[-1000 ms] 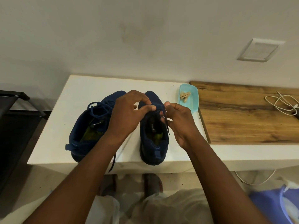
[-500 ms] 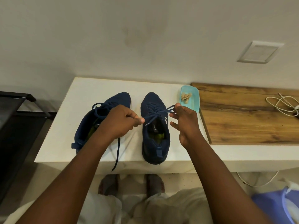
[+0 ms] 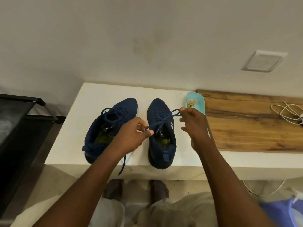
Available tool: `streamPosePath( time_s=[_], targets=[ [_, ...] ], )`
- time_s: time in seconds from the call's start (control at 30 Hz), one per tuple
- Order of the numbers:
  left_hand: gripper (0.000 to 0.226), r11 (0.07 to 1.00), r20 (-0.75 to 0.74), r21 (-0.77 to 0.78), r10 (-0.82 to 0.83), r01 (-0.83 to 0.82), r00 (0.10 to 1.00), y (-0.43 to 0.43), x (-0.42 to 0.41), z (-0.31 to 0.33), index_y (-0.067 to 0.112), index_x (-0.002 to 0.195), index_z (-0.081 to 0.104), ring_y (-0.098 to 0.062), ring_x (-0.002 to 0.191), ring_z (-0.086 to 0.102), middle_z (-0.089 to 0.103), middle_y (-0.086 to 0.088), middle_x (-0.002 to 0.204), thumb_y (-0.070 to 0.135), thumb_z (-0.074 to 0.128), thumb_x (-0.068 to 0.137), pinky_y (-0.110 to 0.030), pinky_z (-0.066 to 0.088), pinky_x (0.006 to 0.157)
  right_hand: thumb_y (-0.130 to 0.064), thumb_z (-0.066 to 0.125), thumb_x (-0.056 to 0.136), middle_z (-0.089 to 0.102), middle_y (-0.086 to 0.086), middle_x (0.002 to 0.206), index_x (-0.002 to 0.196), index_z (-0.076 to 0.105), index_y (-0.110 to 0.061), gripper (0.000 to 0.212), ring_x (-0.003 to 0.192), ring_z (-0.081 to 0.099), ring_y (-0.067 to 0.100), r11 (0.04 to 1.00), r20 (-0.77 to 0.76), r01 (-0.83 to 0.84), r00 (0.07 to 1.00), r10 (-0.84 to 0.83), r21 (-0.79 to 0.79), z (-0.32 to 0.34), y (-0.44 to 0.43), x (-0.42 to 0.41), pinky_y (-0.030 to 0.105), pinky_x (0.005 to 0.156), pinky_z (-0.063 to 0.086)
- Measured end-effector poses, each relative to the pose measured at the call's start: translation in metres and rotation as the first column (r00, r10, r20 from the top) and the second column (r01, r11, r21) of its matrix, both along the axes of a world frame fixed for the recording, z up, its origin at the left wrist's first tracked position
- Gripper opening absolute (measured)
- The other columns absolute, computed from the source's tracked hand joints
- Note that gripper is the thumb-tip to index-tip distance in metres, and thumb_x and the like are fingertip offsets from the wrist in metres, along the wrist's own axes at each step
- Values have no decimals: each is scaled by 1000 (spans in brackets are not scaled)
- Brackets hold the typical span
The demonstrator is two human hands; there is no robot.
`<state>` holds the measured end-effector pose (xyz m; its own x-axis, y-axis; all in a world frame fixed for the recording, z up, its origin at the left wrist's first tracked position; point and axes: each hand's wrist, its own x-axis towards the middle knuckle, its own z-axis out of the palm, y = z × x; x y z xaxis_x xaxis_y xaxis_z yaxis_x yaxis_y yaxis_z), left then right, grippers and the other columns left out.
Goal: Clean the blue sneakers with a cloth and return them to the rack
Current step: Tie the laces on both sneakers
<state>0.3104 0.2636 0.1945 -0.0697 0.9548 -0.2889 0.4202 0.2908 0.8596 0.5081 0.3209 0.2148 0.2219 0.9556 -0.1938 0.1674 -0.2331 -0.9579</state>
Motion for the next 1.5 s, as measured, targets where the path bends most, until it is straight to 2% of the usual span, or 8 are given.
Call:
streamPosePath(
  time_s=[0.2, 0.37, 0.7, 0.87, 1.03, 1.27, 1.37, 1.5],
  targets=[
    [84, 999, 38, 30, -21, 20, 999, -1, 18, -12, 31, 146, 41, -22, 118, 64, 57, 2, 141, 35, 86, 76, -49, 59, 91, -40, 83, 73, 50, -6, 133, 139, 42, -30, 78, 110, 57, 19, 865, 407, -455, 763, 502, -213, -14, -10, 5, 29, 84, 52],
    [64, 995, 29, 75, 62, -64, 998, 11, 23, -17, 23, 142, 51, -24, 113, 66, 65, -6, 132, 13, 72, 83, -49, 61, 85, -27, 74, 74, 62, -3, 127, 132, 52, -28, 62, 102, 65, 19, 906, 632, -388, 662, 403, -170, -20, -7, 1, 39, 86, 57],
    [49, 965, 335, -28, 254, -259, 907, 24, 26, -14, 13, 127, 61, -27, 91, 71, 72, -11, 106, -15, 52, 88, -44, 65, 68, -9, 65, 84, 69, -5, 103, 104, 74, -18, 24, 87, 49, 6, 989, 612, -124, 789, 49, 81, -14, -7, 16, 30, 82, 56],
    [39, 982, 214, 65, 161, -178, 963, 19, 33, -25, 17, 125, 64, -19, 107, 67, 67, -2, 126, 2, 67, 89, -42, 64, 80, -12, 65, 83, 71, -6, 103, 107, 73, -20, 26, 91, 59, 8, 985, 629, -170, 770, 106, 41, -17, -7, 18, 16, 69, 44],
    [36, 992, 80, 106, 62, -71, 995, 9, 16, 2, 17, 119, 68, -13, 94, 72, 72, 0, 110, 28, 79, 87, -38, 63, 81, -24, 70, 87, 65, -4, 119, 119, 65, -25, 33, 99, 59, 12, 980, 652, -198, 746, 134, 25, 1, -9, 2, 20, 69, 50],
    [4, 870, -127, 403, 361, -284, 924, -11, -81, 59, 28, 88, 74, -1, 78, 67, 72, 14, 85, 27, 70, 90, -21, 53, 76, -22, 57, 88, 65, -11, 100, 104, 68, -26, 20, 93, 60, 11, 838, 667, -457, 728, 159, 299, 19, -35, -90, 28, 78, 49],
    [21, 924, -235, 268, 337, -273, 912, -9, -117, 45, 23, 112, 71, -13, 102, 67, 71, 6, 108, 28, 69, 92, -25, 49, 88, -50, 62, 87, 66, -10, 109, 115, 62, -25, 38, 95, 64, 12, 825, 680, -562, 631, 373, 69, 5, -49, -122, 34, 79, 54],
    [61, 967, -158, -214, 104, -137, 982, -13, -133, 29, 23, 145, 45, -28, 117, 60, 59, -4, 133, 26, 72, 91, -45, 56, 96, -64, 65, 79, 63, -4, 119, 128, 52, -24, 65, 103, 62, 18, 827, 688, -532, 531, 495, -184, -13, -55, -130, 35, 82, 53]
  ],
)
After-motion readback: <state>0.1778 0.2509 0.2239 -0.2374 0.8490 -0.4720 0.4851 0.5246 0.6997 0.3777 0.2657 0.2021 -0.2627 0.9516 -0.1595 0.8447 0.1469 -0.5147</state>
